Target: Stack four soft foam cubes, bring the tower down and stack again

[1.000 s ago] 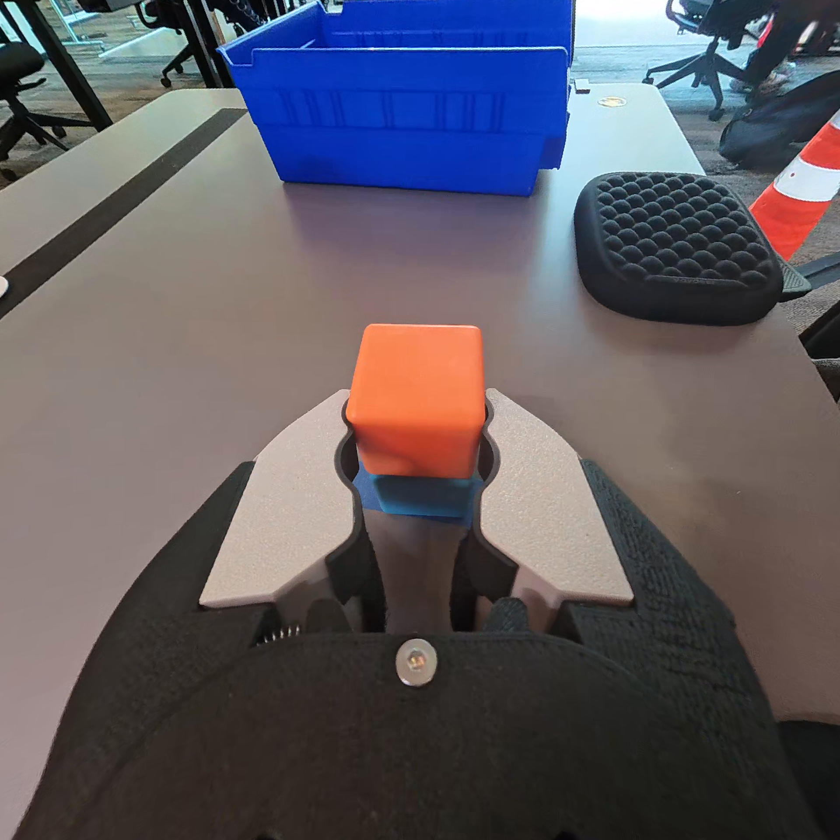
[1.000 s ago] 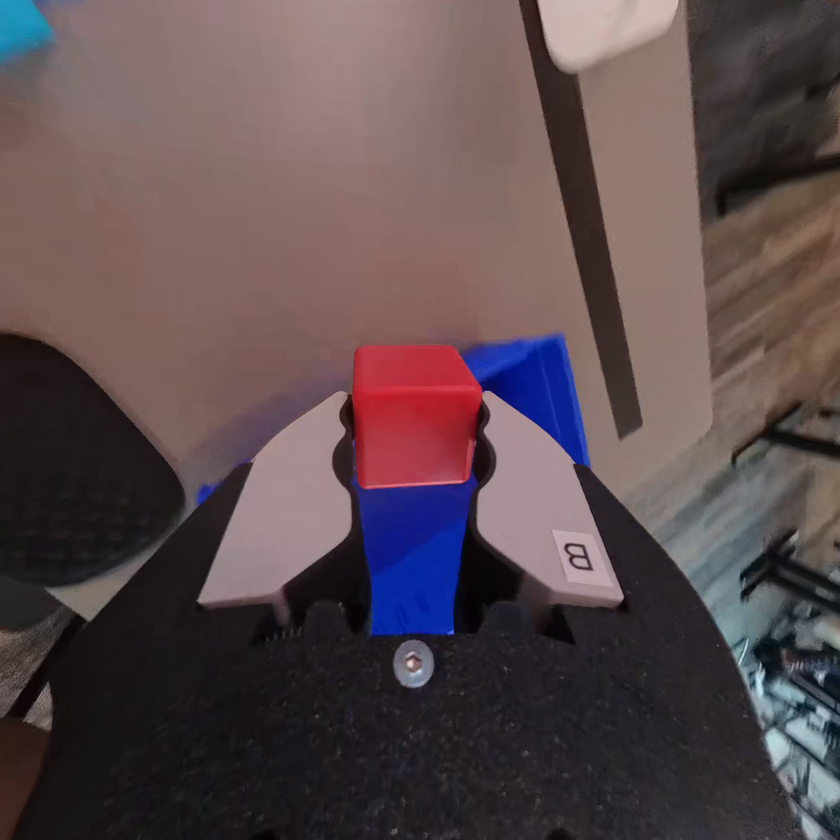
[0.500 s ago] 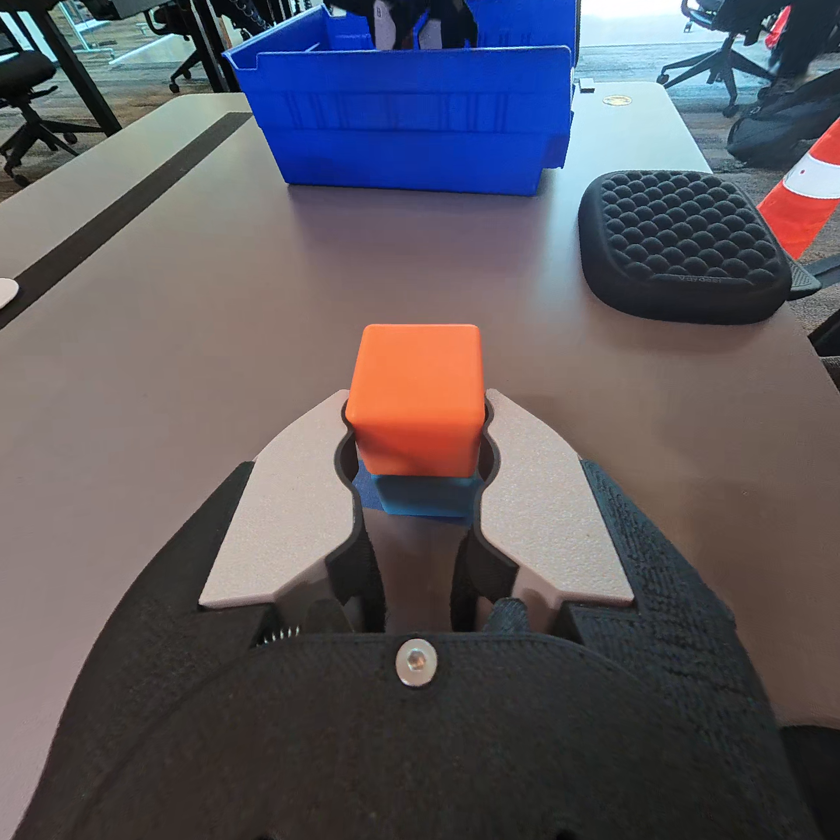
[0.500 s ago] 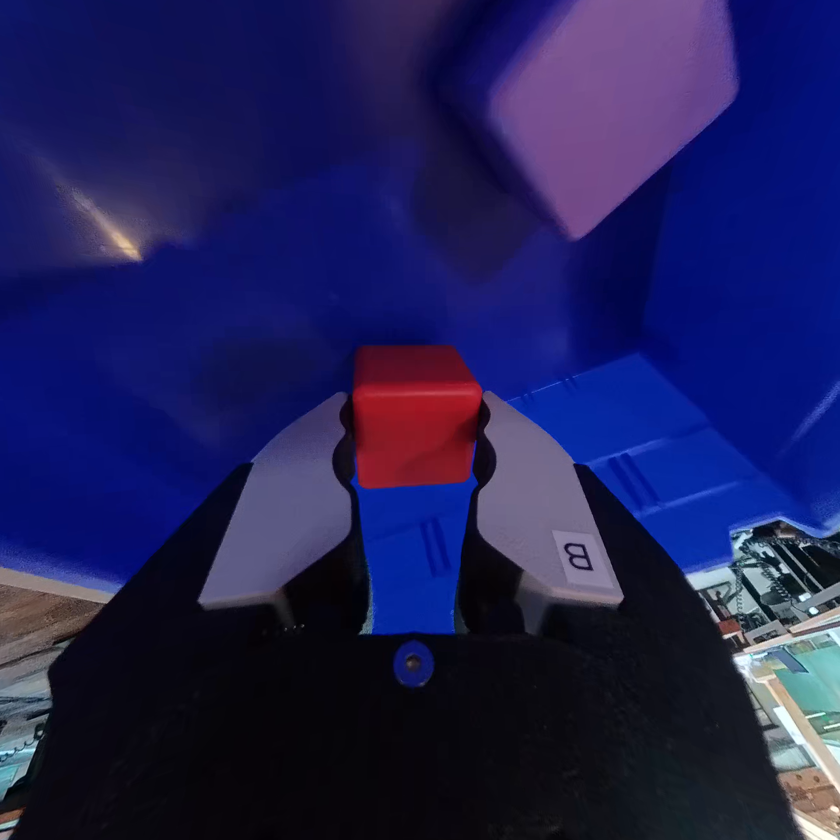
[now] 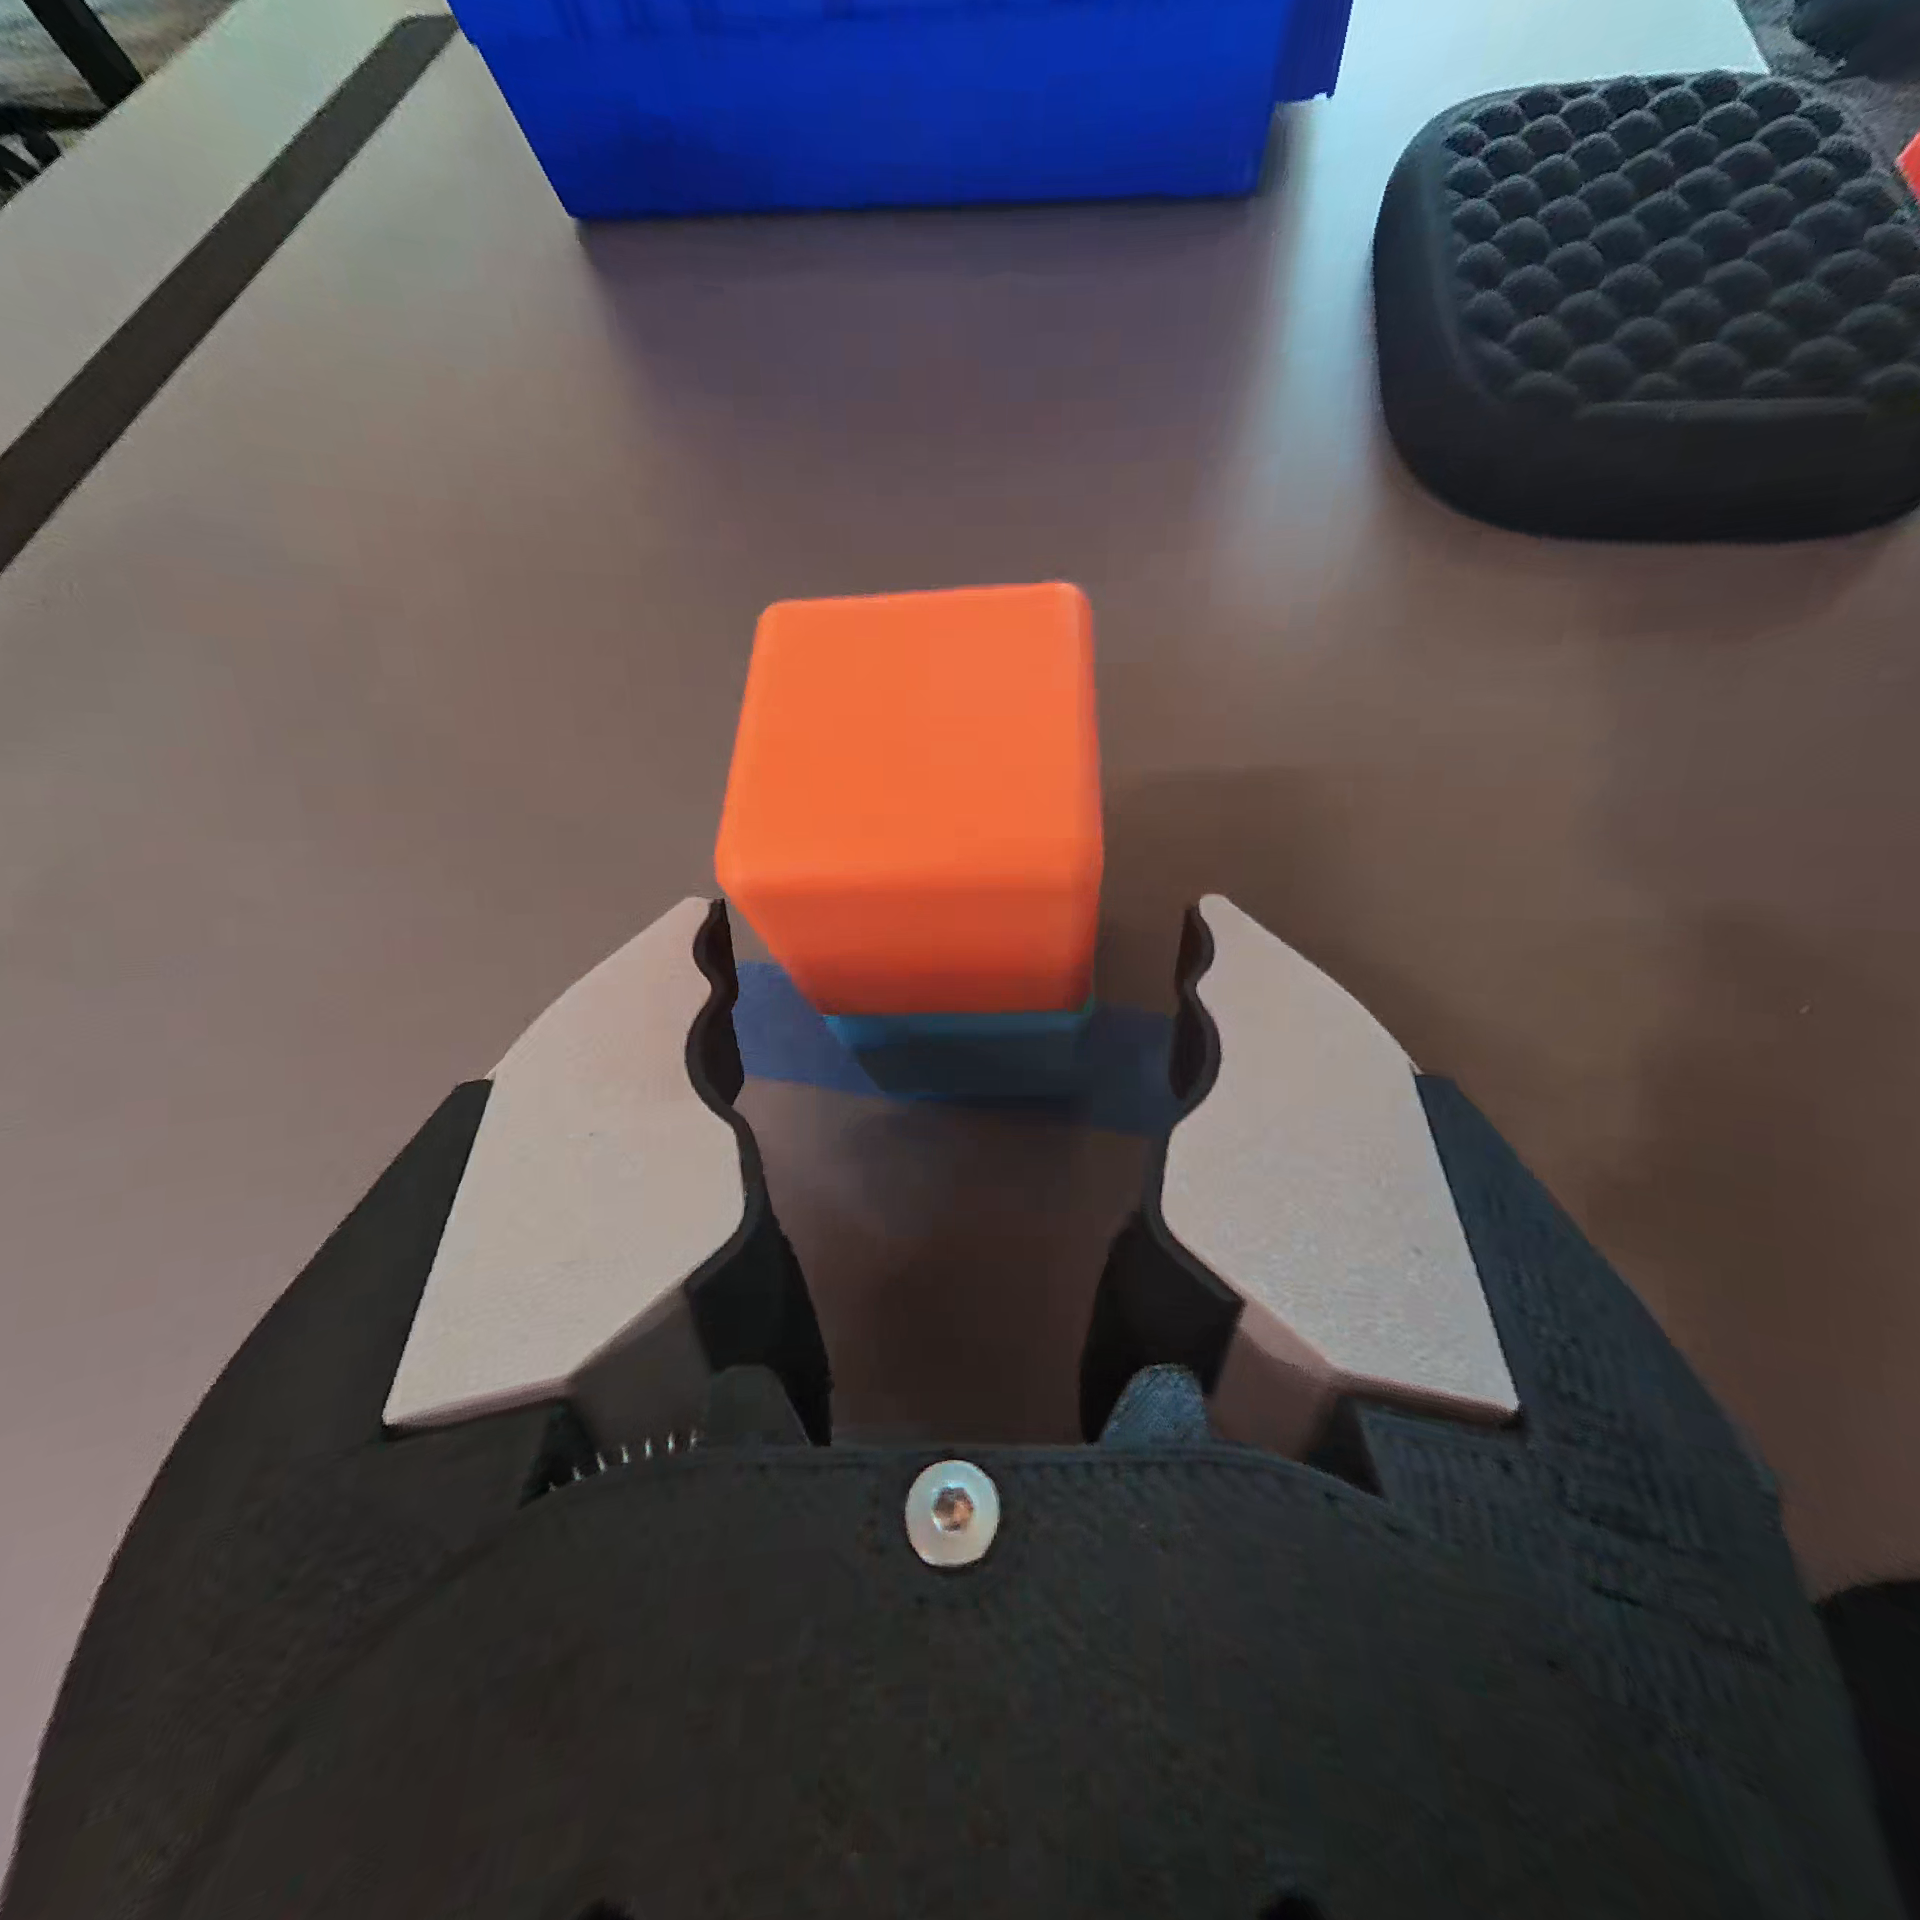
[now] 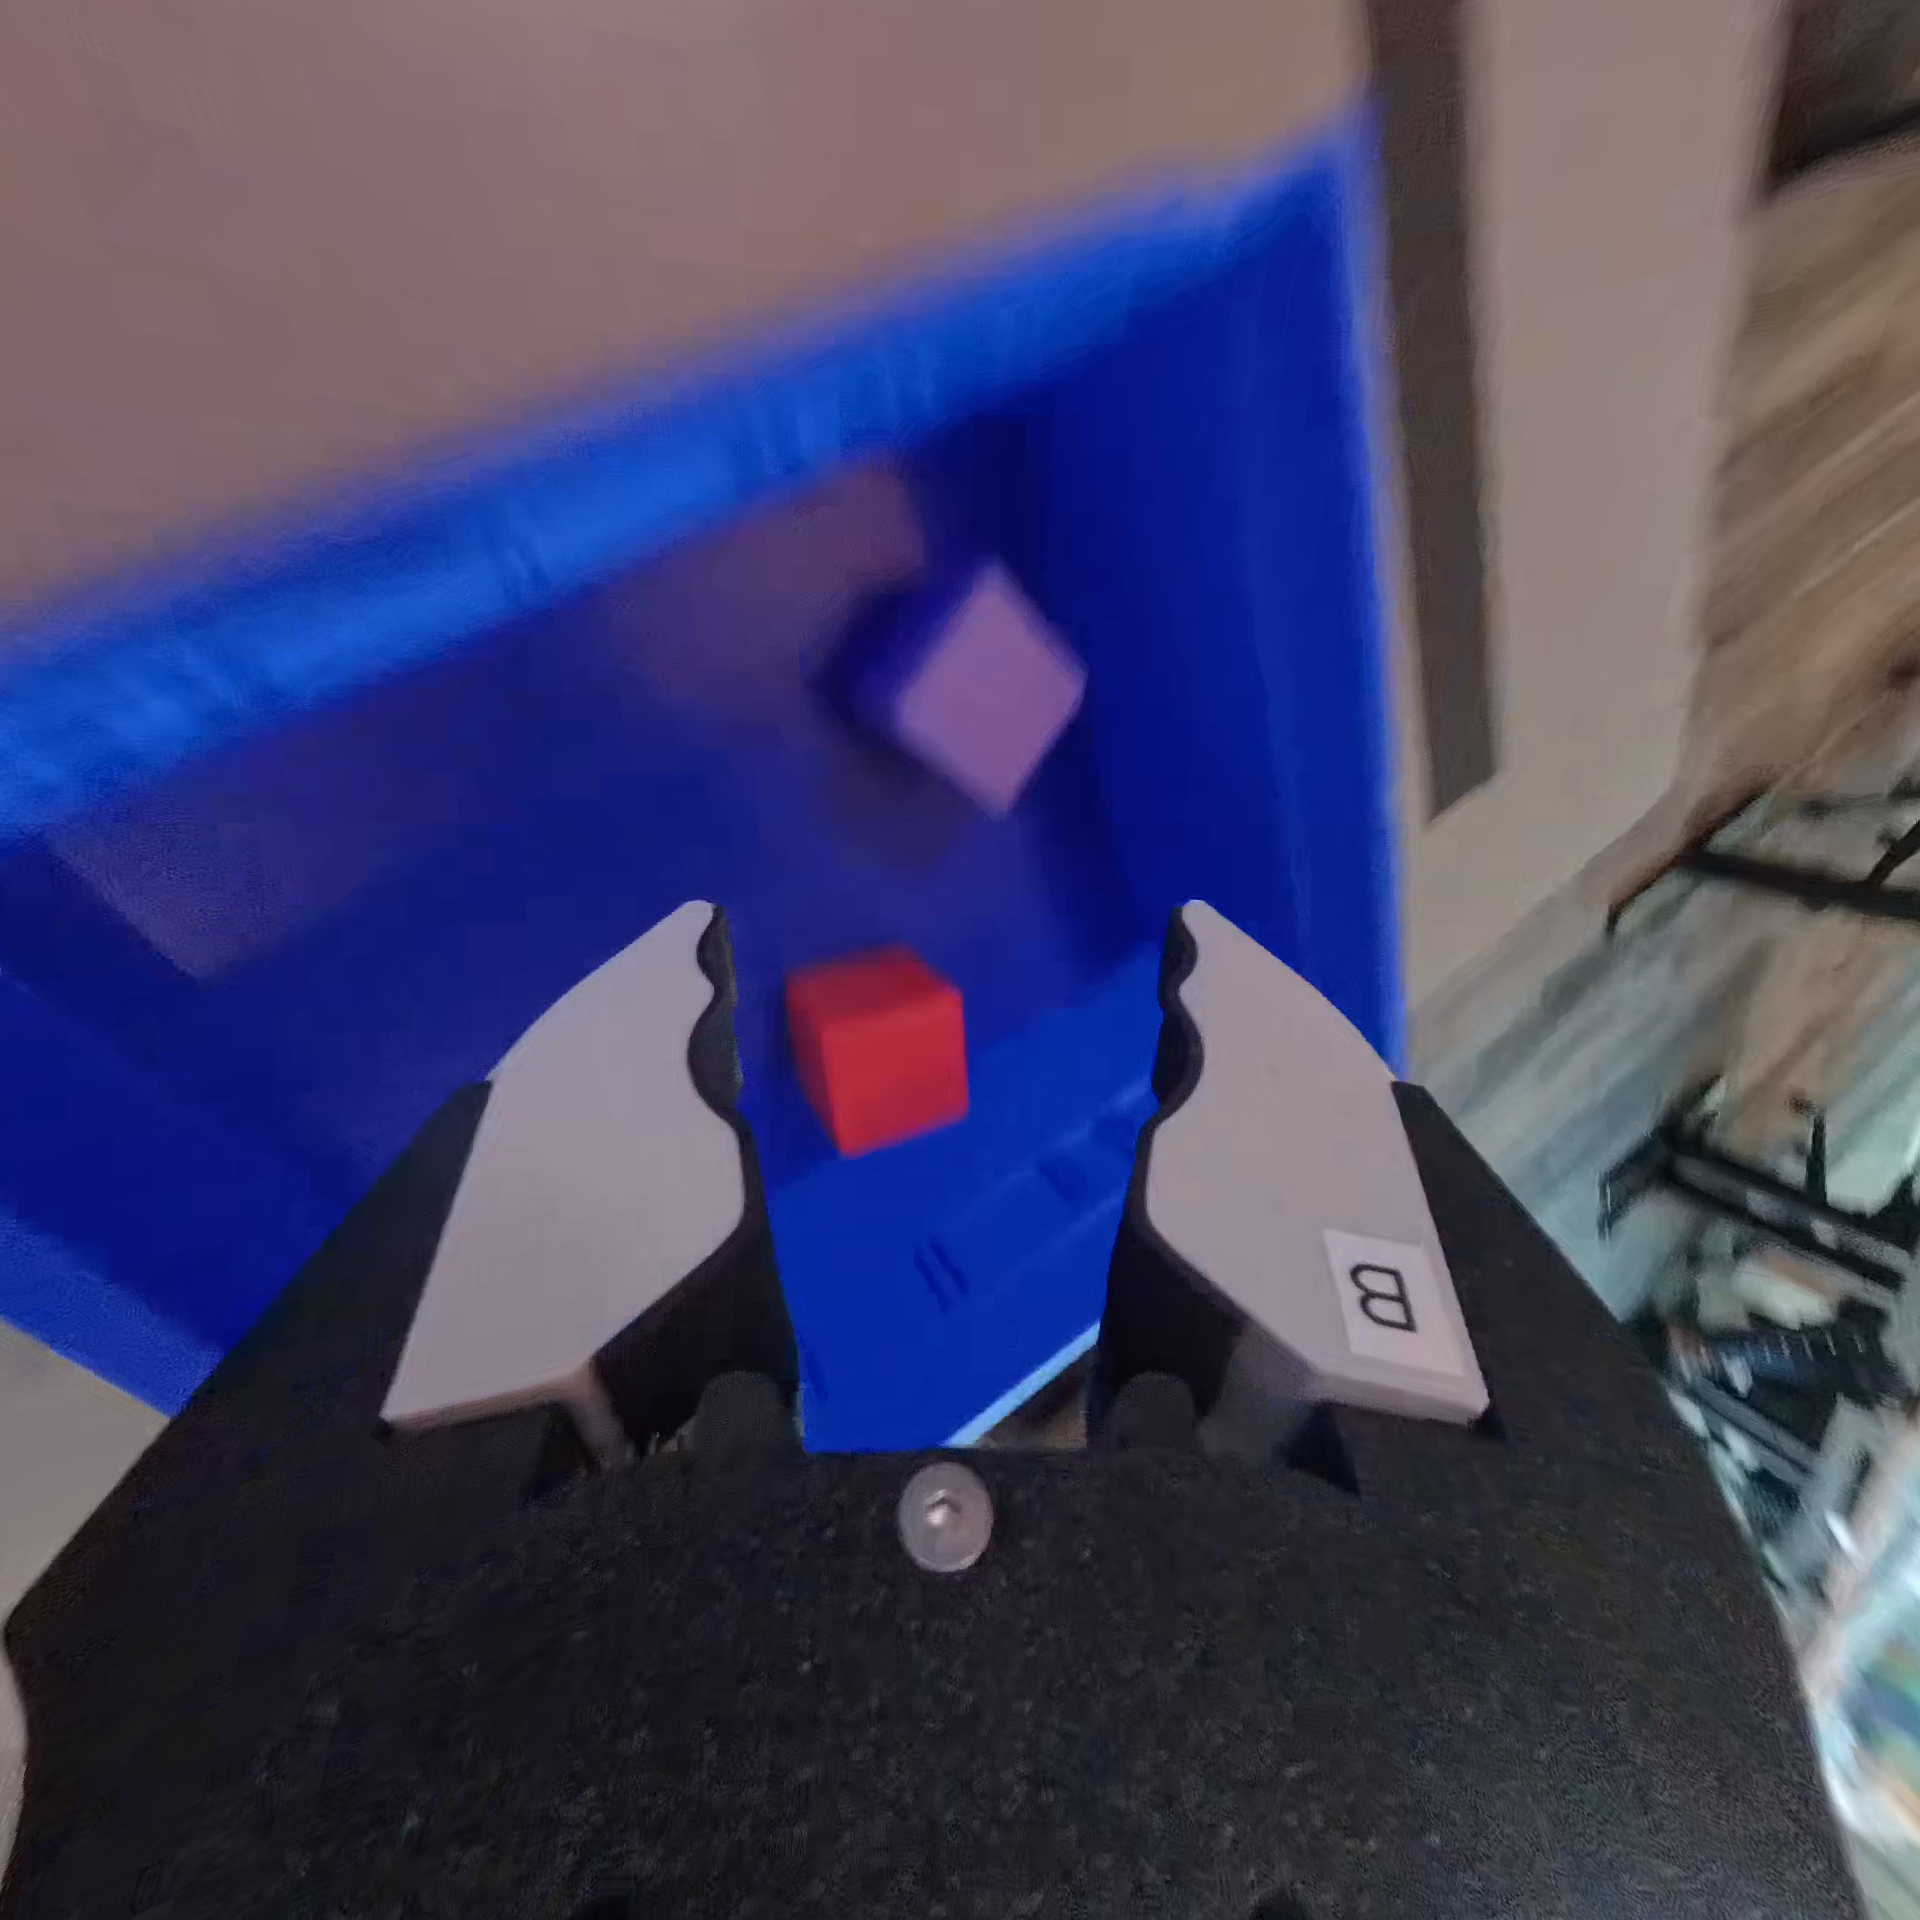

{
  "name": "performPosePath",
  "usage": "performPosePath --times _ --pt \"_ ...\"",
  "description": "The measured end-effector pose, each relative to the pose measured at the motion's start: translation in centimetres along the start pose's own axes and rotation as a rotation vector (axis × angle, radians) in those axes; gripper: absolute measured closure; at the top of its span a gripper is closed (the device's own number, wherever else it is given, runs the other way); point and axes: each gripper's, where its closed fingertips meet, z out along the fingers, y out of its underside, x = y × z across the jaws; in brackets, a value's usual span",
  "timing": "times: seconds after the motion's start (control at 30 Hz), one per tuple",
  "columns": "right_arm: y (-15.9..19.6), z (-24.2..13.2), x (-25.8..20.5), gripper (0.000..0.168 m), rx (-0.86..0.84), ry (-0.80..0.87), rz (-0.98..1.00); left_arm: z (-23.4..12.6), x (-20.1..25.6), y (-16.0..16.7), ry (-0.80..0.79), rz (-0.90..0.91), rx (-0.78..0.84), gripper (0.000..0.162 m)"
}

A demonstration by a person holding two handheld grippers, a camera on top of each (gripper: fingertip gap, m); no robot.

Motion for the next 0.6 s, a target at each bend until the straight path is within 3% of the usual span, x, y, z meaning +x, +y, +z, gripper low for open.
performPosePath --times 0.07,0.17,0.27,0.4,0.53,0.6 --pt "-7.4 -2.9 -1.4 0.081 0.249 0.017 -0.020 0.0 0.0 0.4 0.004 -0.009 -0.026 0.081" --pt "-18.2 -6.4 -8.2 0.079 0.564 -0.117 -0.160 0.2 0.0 1.0 -0.001 -0.008 -0.063 0.082" --pt "-24.9 -7.3 -16.6 0.083 0.675 -0.346 -0.300 0.5 -0.1 1.3 -0.013 -0.005 -0.093 0.087" --pt "-27.9 -4.0 -23.5 0.087 0.567 -0.512 -0.432 0.8 0.0 1.8 -0.028 0.029 -0.136 0.093" --pt "-28.9 -1.3 -25.4 0.098 0.496 -0.549 -0.448 1.0 0.0 1.6 -0.032 0.023 -0.130 0.095" --pt "-29.1 -0.7 -25.8 0.114 0.499 -0.563 -0.446 1.1 -0.2 1.6 -0.050 0.017 -0.132 0.102"
